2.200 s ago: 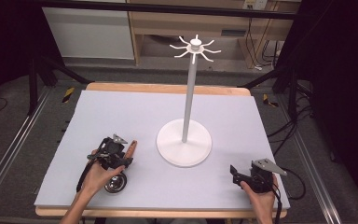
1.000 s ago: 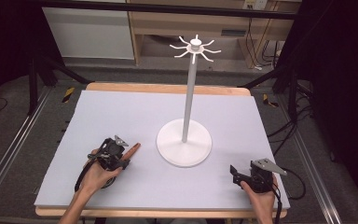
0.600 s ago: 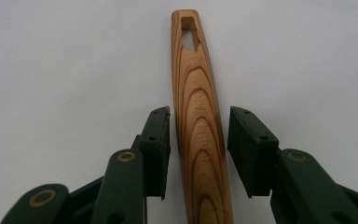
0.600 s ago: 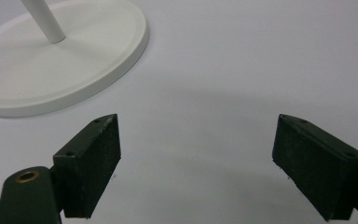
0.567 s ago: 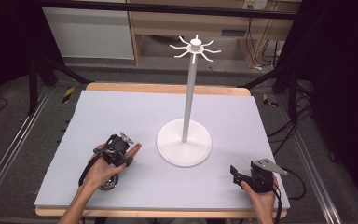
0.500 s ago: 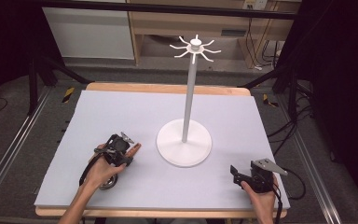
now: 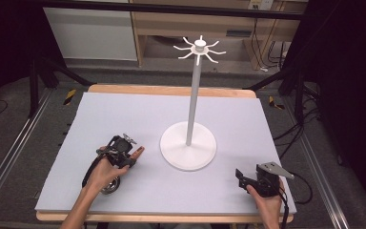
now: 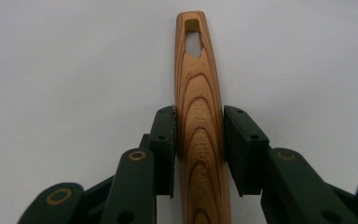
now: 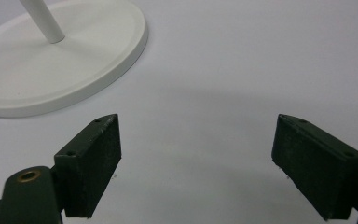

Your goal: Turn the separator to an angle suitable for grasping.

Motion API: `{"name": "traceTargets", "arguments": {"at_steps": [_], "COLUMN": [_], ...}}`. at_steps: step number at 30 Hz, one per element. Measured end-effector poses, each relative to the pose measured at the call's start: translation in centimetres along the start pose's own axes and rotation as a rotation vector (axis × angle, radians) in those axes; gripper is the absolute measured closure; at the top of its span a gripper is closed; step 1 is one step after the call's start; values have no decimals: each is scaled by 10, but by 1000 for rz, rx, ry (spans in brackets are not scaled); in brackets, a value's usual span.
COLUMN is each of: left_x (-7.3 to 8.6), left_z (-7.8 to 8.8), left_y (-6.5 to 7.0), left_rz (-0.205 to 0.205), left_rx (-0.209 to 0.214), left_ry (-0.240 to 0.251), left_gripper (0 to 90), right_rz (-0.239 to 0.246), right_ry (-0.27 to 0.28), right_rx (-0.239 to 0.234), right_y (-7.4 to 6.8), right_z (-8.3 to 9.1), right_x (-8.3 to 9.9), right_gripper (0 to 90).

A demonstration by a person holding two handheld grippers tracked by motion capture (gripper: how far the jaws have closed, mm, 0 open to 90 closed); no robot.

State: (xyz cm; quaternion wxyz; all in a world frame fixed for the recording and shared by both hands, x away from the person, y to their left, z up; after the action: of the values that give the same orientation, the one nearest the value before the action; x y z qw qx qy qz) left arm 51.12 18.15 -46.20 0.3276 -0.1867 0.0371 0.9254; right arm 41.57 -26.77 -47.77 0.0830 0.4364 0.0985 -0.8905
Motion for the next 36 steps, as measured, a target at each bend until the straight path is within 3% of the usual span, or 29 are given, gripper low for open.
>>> {"name": "traceTargets", "arguments": {"at_steps": [7, 16, 26, 36], "left_x": [-2, -2, 5, 14], "left_z": [0, 1, 19, 47], "left_y": [-1, 1, -4, -2], "left_rz": [20, 11, 39, 45], "left_rx": [8, -3, 28, 48], "left_ry": [-14, -12, 81, 208], "left_gripper": [668, 670, 671, 672], "right_rz": [5, 0, 0, -1], "right_ry": [-1, -3, -4, -2], "right_rx": [2, -2, 3, 1], "right_y": [1, 1, 2, 2], "right_z": [0, 0, 0, 1], "right_x": [0, 0, 1, 1], "right_gripper": [160, 161, 163, 164]}}
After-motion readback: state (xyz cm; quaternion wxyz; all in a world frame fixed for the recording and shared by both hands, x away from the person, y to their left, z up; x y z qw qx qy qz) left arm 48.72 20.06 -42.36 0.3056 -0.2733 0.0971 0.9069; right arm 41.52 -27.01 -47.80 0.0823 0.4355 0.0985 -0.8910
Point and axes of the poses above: each handheld gripper's, and its own axes: z roughly backward along the jaws, x roughly out of its underside, y roughly to its right, the point moved 1 cm from there along -z, roughly forward along the jaws, and after that the axes turned 4 degrees about -y, right-handed, at the moved point
